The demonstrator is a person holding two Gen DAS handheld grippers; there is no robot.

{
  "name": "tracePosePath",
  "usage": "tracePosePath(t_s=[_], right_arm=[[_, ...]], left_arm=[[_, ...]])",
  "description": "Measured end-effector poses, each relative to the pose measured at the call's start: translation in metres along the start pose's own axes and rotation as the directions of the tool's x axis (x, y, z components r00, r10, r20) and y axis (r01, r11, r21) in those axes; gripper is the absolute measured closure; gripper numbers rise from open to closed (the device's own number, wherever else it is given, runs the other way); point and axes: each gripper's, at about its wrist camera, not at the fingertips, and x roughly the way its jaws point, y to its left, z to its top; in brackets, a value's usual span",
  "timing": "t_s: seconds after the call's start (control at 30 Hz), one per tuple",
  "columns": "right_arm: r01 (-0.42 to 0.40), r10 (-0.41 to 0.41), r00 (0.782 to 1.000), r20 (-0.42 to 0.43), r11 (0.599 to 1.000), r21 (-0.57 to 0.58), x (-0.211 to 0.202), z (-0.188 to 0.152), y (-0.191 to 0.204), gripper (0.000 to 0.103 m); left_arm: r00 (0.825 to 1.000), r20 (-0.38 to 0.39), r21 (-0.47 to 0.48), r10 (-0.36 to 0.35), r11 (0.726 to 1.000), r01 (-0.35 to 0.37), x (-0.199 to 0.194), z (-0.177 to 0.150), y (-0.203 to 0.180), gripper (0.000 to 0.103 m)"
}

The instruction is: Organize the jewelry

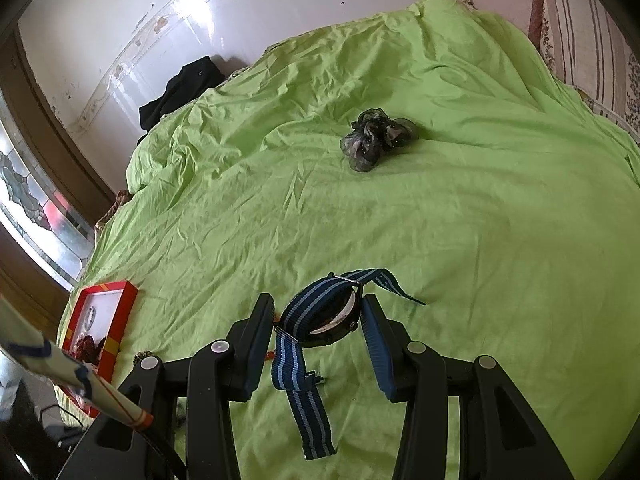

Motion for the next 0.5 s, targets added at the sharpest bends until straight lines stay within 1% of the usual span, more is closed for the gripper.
tracePosePath(t_s=[0.03, 0.1, 0.17, 0.23, 0.27, 0.3, 0.33, 0.37, 0.43, 0.47, 0.5], right_arm=[[0.000, 0.000, 1.000, 0.000, 1.000, 0.001, 0.000, 0.000, 0.000, 0.055], [-0.001, 0.001, 1.000, -0.002, 1.000, -0.002, 0.000, 0.000, 0.000, 0.055], [0.003, -0.003, 1.000, -0.005, 1.000, -0.009, 0.000, -0.001, 0.001, 0.055], [0.006, -0.006, 1.000, -0.009, 1.000, -0.015, 0.001, -0.002, 0.000, 0.055], [0.010, -0.011, 1.000, -0.013, 1.000, -0.020, 0.002, -0.002, 0.001, 0.055], [0.017, -0.018, 1.000, -0.017, 1.000, -0.025, 0.004, -0.003, 0.001, 0.055], [0.025, -0.025, 0.999, -0.021, 0.999, -0.029, 0.006, -0.003, 0.000, 0.055], [0.033, -0.034, 0.999, -0.025, 0.999, -0.029, 0.008, -0.004, -0.001, 0.055], [0.046, -0.047, 0.998, -0.038, 0.999, -0.016, 0.013, -0.006, -0.005, 0.055], [0.050, -0.050, 0.998, -0.045, 0.999, -0.009, 0.015, -0.006, -0.008, 0.054], [0.055, -0.055, 0.997, -0.052, 0.998, -0.001, 0.018, -0.006, -0.010, 0.053]], left_arm=[[1.000, 0.006, 0.005, -0.022, 1.000, 0.022, -0.004, -0.001, -0.004, 0.095], [0.999, 0.010, 0.009, -0.034, 0.999, 0.034, -0.007, -0.002, -0.008, 0.095], [1.000, 0.012, 0.023, -0.011, 1.000, 0.010, -0.004, -0.002, -0.009, 0.095], [0.999, 0.010, 0.024, 0.034, 0.999, -0.034, 0.000, -0.003, -0.007, 0.094], [0.999, 0.005, 0.027, 0.042, 0.999, -0.043, 0.002, -0.004, -0.005, 0.087], [0.999, 0.002, 0.028, 0.051, 0.998, -0.051, 0.003, -0.005, -0.006, 0.070], [0.998, 0.000, 0.028, 0.069, 0.997, -0.069, 0.003, -0.006, -0.005, 0.059], [0.997, 0.006, 0.030, 0.081, 0.996, -0.081, 0.004, -0.006, -0.003, 0.045], [0.997, 0.015, 0.034, 0.074, 0.997, -0.074, 0.005, -0.009, -0.003, 0.043], [0.998, 0.011, 0.031, 0.059, 0.998, -0.059, 0.006, -0.009, -0.003, 0.040], [0.999, 0.007, 0.024, 0.037, 0.999, -0.037, 0.006, -0.010, -0.004, 0.035]])
